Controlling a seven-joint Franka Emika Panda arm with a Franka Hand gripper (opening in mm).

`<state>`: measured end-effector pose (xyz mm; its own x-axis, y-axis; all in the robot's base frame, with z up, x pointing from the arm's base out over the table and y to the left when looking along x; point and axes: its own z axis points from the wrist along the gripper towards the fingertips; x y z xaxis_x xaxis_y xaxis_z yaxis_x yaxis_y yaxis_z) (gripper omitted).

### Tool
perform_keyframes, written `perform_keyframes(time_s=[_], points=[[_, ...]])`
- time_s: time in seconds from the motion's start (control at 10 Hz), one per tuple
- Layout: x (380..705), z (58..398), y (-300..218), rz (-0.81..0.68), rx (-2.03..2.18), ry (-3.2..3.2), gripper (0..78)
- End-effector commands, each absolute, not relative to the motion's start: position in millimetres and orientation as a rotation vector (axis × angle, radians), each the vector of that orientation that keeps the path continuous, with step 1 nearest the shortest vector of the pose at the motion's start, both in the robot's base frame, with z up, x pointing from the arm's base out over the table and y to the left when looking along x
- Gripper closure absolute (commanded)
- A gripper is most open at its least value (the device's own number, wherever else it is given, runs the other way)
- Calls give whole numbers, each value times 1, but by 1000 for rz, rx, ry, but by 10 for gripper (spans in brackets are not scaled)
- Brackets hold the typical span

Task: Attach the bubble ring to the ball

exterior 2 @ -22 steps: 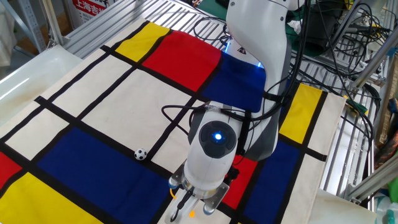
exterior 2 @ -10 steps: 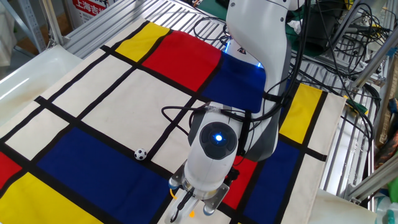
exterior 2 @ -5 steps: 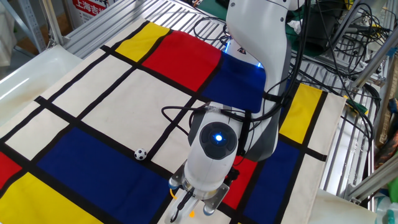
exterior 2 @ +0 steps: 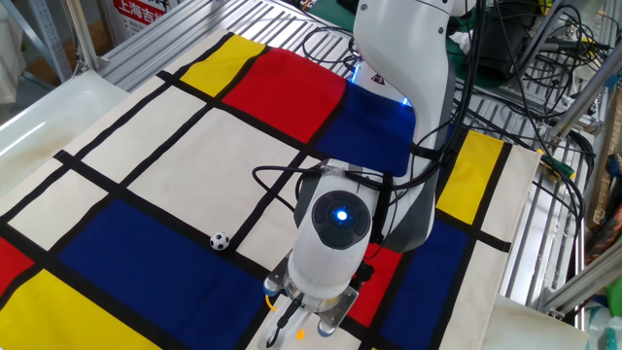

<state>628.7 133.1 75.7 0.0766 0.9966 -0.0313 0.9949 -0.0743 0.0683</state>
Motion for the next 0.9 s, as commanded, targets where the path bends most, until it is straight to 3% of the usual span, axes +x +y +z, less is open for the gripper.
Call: perform_keyframes(time_s=[0.1, 0.9], points=[[630, 77, 133, 39, 2251, 2084, 1], [630, 68, 133, 29, 2253, 2071, 1]])
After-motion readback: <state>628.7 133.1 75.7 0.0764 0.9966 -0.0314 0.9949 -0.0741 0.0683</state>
